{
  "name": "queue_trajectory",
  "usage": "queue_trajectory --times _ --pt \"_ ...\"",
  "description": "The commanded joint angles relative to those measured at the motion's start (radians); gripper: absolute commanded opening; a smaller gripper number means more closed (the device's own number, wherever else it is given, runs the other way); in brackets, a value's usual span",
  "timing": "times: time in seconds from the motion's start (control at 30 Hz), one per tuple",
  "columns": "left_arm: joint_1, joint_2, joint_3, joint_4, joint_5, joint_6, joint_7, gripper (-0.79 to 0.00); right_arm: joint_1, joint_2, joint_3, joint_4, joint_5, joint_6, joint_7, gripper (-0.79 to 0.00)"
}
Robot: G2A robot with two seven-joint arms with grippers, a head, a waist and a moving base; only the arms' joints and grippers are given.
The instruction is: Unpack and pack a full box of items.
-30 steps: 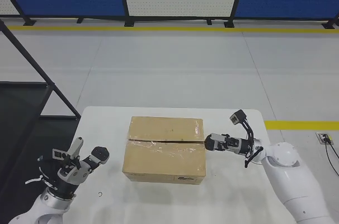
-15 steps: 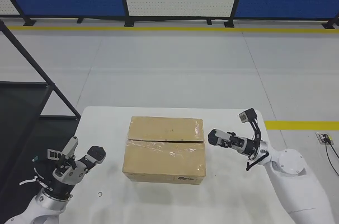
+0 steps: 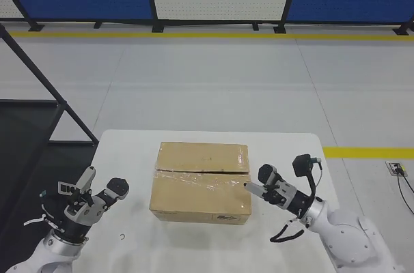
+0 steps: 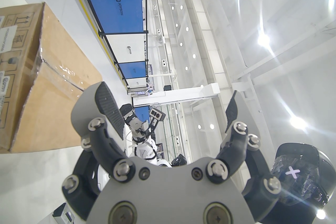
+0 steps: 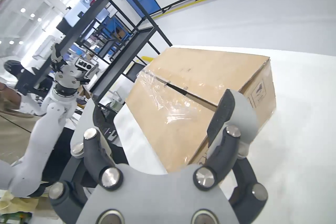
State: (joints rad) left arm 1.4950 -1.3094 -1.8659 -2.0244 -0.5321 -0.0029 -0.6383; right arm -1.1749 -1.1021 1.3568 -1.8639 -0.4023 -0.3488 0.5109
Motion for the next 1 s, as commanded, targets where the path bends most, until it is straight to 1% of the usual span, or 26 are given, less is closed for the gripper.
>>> queue_trajectory --times 0.0,0.43,0.47,0.5,0.63,0.73,0.83,0.97 --pt "0.000 0.000 0.000 0.000 0.000 0.000 0.000 0.000 -0.011 0.000 -0.001 -0.015 -0.011 0.012 -0.003 0.000" --pt "0.000 0.000 0.000 0.000 0.000 0.000 0.000 0.000 -0.011 0.000 -0.001 -0.015 -0.011 0.012 -0.003 0.000" --pt "0.000 0.000 0.000 0.000 0.000 0.000 0.000 0.000 -0.012 0.001 0.002 -0.015 -0.042 0.028 -0.006 0.000" --pt "0.000 0.000 0.000 0.000 0.000 0.000 0.000 0.000 -0.021 0.001 -0.006 -0.040 -0.133 0.070 -0.025 0.000" --pt "0.000 0.000 0.000 0.000 0.000 0.000 0.000 0.000 -0.067 -0.002 -0.058 -0.110 -0.329 0.110 -0.101 0.000" --pt "0.000 0.000 0.000 0.000 0.000 0.000 0.000 0.000 -0.089 -0.002 -0.091 -0.140 -0.493 0.127 -0.132 0.000" --pt "0.000 0.000 0.000 0.000 0.000 0.000 0.000 0.000 -0.102 -0.004 -0.136 -0.166 -0.655 0.180 -0.136 0.000" --pt "0.000 0.000 0.000 0.000 0.000 0.000 0.000 0.000 -0.096 -0.014 -0.212 -0.193 -0.847 0.308 -0.108 0.000"
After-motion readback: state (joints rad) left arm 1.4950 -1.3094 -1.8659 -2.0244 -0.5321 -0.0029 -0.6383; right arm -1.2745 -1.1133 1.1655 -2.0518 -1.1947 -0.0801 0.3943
